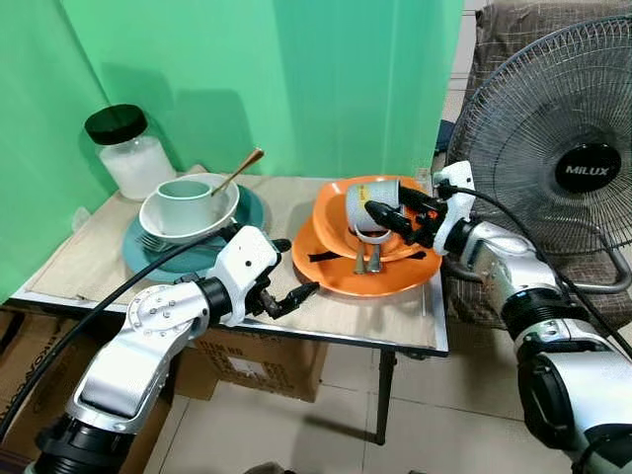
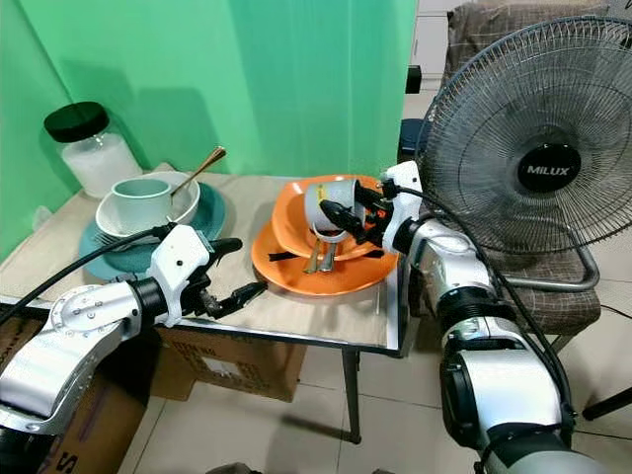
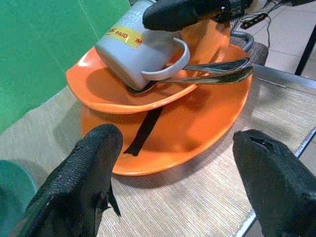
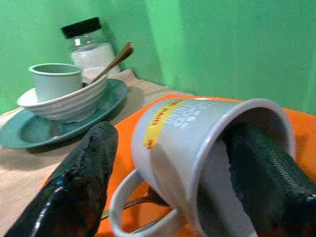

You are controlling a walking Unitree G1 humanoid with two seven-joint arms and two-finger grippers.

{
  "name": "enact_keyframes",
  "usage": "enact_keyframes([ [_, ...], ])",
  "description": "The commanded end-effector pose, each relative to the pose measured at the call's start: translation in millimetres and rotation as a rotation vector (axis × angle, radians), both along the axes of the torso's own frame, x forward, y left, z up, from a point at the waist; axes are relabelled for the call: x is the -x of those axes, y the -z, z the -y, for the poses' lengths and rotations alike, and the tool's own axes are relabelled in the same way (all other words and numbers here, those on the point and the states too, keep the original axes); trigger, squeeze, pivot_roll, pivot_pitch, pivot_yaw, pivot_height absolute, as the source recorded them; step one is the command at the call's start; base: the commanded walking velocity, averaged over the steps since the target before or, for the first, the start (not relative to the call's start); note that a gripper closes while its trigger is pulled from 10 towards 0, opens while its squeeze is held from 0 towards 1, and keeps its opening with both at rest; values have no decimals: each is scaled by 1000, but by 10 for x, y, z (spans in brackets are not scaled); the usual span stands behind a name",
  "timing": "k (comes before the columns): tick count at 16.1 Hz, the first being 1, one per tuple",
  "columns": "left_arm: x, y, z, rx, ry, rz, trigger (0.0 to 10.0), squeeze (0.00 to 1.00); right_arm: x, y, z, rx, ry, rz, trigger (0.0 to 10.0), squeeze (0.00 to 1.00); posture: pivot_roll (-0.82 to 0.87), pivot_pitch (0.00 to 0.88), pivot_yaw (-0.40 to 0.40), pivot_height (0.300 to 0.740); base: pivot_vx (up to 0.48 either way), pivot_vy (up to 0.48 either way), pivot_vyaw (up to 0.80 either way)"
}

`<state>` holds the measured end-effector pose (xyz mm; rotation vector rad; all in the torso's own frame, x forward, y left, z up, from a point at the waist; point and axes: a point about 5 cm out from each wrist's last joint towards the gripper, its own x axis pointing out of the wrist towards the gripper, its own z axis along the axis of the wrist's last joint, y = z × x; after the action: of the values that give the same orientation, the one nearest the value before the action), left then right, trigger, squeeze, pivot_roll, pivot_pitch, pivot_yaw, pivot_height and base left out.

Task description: Setting the table

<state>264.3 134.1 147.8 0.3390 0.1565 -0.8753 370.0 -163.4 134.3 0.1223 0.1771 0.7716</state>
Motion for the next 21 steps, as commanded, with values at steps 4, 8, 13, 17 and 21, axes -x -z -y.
enact_keyframes([
  [4,-13,6,10,-4,3,4,10000,0,1,-42,-19,-22,-60,-4,0,0,-50,0,115,740,0,0,0],
  [8,-29,4,14,-3,0,13,10000,0,12,-57,-17,-28,-101,-8,0,0,-50,0,113,740,0,0,0],
  [13,-36,5,5,-5,-6,18,10000,0,7,-50,-33,-7,-108,-17,0,0,-45,0,109,740,0,0,0],
  [17,-47,3,11,-9,-3,22,10000,0,5,-21,-37,14,-94,-32,0,0,-49,0,113,740,0,0,0],
  [21,-52,31,24,-18,-1,21,10000,0,1,5,-23,50,-74,-40,0,0,-54,0,113,740,0,0,0],
])
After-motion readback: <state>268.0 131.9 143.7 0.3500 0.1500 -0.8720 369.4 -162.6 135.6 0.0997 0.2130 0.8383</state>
